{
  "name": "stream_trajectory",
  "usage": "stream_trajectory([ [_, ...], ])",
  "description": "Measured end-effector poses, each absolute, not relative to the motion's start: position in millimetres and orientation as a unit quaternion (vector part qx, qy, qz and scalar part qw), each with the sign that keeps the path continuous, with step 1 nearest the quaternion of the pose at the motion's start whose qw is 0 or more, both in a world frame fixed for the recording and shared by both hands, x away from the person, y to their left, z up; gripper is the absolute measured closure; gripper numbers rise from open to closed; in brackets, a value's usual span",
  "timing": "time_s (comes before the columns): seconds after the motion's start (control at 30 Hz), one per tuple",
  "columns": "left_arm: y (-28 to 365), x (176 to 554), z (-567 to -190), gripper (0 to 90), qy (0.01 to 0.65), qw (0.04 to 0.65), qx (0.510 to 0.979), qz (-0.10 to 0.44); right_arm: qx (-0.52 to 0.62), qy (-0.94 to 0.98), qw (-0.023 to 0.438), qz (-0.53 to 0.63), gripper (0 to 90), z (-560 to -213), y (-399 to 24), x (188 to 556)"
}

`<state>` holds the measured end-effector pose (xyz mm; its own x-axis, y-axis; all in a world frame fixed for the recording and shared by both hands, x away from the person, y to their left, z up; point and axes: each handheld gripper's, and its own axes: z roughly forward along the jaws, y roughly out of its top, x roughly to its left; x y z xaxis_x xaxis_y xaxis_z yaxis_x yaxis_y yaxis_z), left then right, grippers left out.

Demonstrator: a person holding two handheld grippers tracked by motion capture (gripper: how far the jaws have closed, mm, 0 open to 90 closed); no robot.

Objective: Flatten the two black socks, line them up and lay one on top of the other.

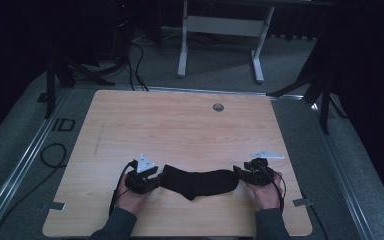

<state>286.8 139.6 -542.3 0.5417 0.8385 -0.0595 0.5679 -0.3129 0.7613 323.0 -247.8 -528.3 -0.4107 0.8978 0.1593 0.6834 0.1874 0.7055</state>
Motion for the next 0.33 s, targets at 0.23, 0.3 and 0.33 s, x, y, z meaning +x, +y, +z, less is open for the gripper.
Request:
stream_trajectory([
  [0.23, 151.5, 290.8, -540.3, 60.8, 0.464, 0.371, 0.782, 0.189, 0.524, 0.76, 0.148, 0.355, 47.8, -533.5, -251.7, 325.4],
  [0.3, 154.2, 292.2, -540.8, 60.8, 0.469, 0.368, 0.78, 0.191, 0.523, 0.761, 0.152, 0.353, 47.8, -534.1, -253.2, 326.3],
  [0.33, 154.2, 292.2, -540.8, 60.8, 0.469, 0.368, 0.78, 0.191, 0.525, 0.76, 0.152, 0.353, 47.8, -534.1, -254.3, 326.9],
])
